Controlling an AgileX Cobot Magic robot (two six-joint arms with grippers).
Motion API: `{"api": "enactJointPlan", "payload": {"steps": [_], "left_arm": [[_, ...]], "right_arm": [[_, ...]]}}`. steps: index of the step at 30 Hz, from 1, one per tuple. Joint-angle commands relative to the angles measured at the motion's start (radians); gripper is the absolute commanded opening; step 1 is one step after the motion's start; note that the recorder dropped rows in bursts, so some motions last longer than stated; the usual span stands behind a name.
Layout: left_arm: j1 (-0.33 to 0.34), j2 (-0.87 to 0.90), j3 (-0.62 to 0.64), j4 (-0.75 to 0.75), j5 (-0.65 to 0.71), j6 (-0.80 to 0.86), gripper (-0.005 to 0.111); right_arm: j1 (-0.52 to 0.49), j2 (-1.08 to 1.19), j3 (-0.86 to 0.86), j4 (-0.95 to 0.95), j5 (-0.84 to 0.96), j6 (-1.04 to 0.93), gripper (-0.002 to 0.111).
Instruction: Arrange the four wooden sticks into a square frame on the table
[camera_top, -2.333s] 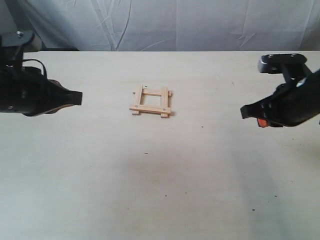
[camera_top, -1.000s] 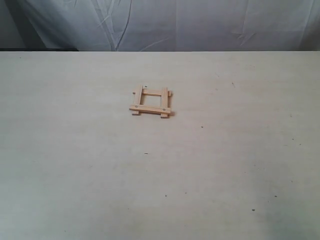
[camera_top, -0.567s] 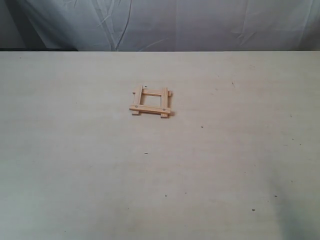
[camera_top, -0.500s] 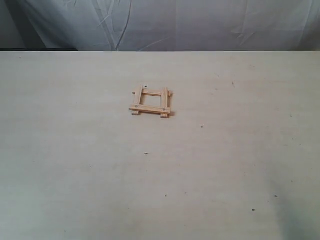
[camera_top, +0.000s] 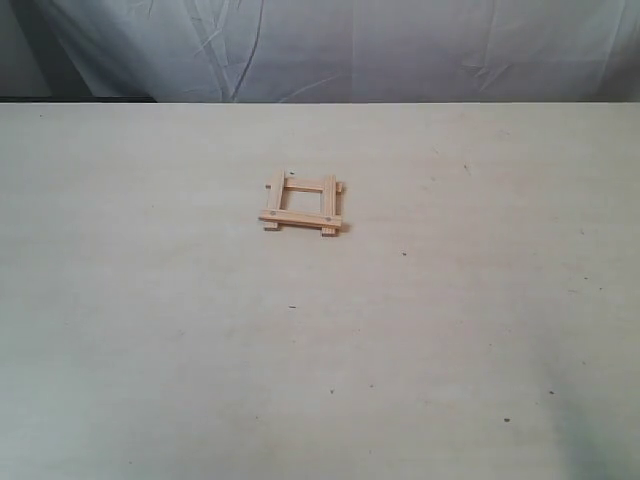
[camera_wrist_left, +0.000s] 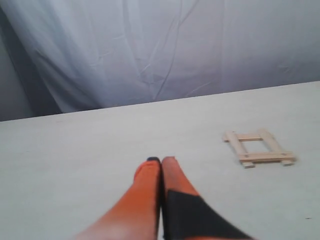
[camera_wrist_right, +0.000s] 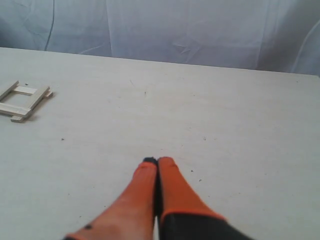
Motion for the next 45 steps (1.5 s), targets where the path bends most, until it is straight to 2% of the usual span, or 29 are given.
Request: {"api": "enactJointPlan", "payload": {"steps": [1, 5, 9, 18, 45], "left_arm": [[0.047, -0.111, 0.131, 0.053, -0.099, -0.003, 0.000], [0.060, -0.199, 0.248, 0.056, -0.150, -0.003, 0.000], [0.060, -0.199, 0.350, -0.007, -0.149, -0.003, 0.000], [0.060, -0.199, 0.353, 0.038, -0.154, -0.001, 0.000], [0.060, -0.199, 0.353, 0.040, -0.154, -0.001, 0.000]], "right_arm": [[-0.005, -0.007, 0.004, -0.004, -0.015, -0.007, 0.000], [-0.005, -0.007, 0.004, -0.004, -0.015, -0.007, 0.000], [-0.005, -0.007, 0.004, -0.004, -0.015, -0.007, 0.000], [-0.005, -0.007, 0.004, -0.004, -0.015, -0.007, 0.000], [-0.005, -0.007, 0.004, 0.000, -0.015, -0.007, 0.000]]}}
